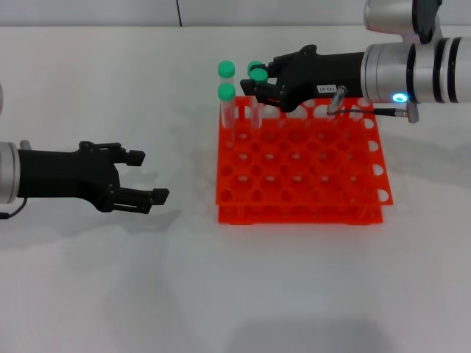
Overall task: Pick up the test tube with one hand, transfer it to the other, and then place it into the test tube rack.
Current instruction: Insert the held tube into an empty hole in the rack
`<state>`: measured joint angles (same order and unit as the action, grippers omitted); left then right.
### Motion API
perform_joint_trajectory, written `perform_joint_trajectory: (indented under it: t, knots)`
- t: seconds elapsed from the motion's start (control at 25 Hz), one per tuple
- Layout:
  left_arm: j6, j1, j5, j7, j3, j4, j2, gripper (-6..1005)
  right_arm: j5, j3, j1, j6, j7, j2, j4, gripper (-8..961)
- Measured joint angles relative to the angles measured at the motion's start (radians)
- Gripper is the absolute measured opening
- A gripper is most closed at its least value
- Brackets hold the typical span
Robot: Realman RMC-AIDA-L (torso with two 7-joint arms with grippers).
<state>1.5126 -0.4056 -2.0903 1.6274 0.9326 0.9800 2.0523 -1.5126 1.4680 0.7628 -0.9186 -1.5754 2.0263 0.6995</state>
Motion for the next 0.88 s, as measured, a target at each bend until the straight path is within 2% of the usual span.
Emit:
perform_joint_trajectory:
  t: [0.88]
  knots:
    - [-0.006, -0.015, -0.005, -0.01, 0.0, -0.014, -0.002, 887, -0.001, 0.0, 0.004, -0.001, 0.001, 0.0, 0.0, 270]
